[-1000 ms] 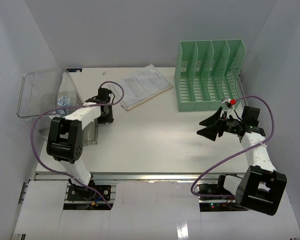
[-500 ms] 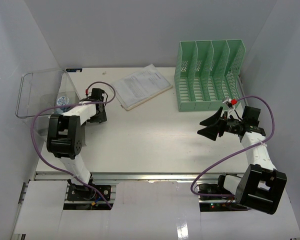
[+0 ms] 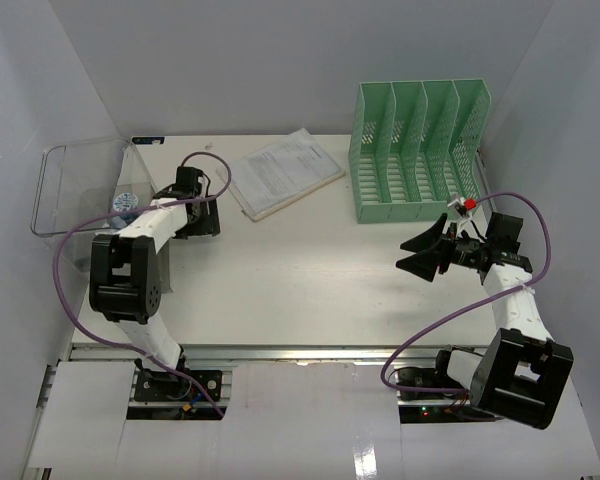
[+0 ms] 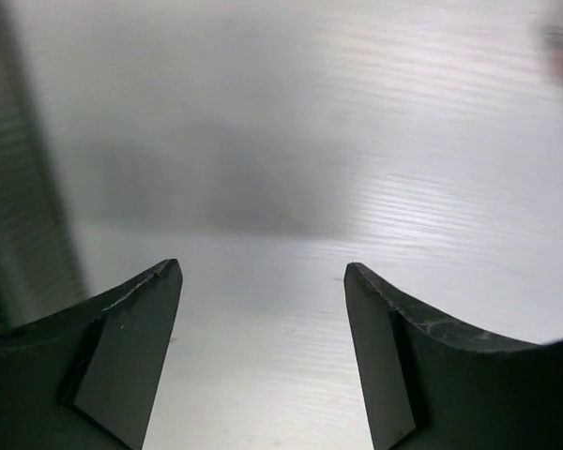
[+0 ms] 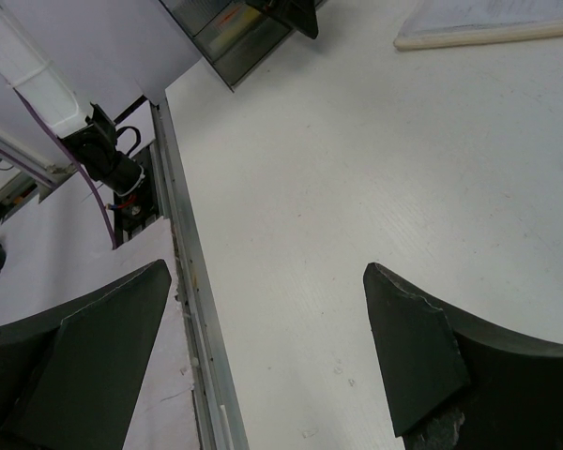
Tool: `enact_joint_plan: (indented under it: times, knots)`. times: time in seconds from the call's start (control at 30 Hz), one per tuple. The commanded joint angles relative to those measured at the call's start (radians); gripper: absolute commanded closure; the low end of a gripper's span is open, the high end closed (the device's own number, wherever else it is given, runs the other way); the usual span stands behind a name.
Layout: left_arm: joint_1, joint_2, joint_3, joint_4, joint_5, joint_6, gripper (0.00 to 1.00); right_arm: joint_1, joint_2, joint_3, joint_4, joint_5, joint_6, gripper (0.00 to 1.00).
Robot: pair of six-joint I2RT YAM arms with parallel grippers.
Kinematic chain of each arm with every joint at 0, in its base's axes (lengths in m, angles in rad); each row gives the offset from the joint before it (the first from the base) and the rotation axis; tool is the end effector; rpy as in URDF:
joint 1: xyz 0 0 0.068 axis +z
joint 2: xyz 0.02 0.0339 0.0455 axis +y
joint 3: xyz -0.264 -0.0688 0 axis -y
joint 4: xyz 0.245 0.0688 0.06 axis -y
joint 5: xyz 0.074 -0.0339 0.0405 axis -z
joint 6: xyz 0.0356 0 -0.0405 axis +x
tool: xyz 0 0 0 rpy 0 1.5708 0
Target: Organize the desk
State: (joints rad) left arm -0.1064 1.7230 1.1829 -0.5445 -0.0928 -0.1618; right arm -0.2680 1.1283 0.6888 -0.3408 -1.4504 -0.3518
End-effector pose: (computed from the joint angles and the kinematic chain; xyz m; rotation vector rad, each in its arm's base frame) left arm 0.3505 -0.0341 0.2032 -0.1038 2.6457 0.0340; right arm 0.2117 -0.0215 0.2471 -0.6990 1.6714 1.2181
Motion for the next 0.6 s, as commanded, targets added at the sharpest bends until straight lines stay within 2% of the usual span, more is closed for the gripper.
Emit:
enact_joint_plan:
  times: [0.0,0.1,0.17,0.37,0.57]
  knots:
    - [-0.153,-0.101,-0.005,0.125,0.35,0.149,0.02,-0.004,-0.028,-0.012,0.002,-0.042,-0.027,0.1]
    - [-0.27,-0.024,0.071,0.134,0.289,0.246,0.02,-0.004,-0.028,-0.012,0.002,-0.042,-0.03,0.1]
    - [-0.305,0.037,0.128,0.156,0.237,0.277,0.02,-0.004,-0.028,-0.012,0.002,-0.039,-0.032,0.1]
    - [-0.323,0.198,0.228,0.365,0.226,0.412,0.02,-0.004,-0.022,-0.014,0.0,-0.033,-0.041,0.1]
    - [-0.323,0.387,0.455,0.348,0.22,0.508,0.02,-0.004,-0.002,-0.008,-0.001,-0.041,-0.044,0.1]
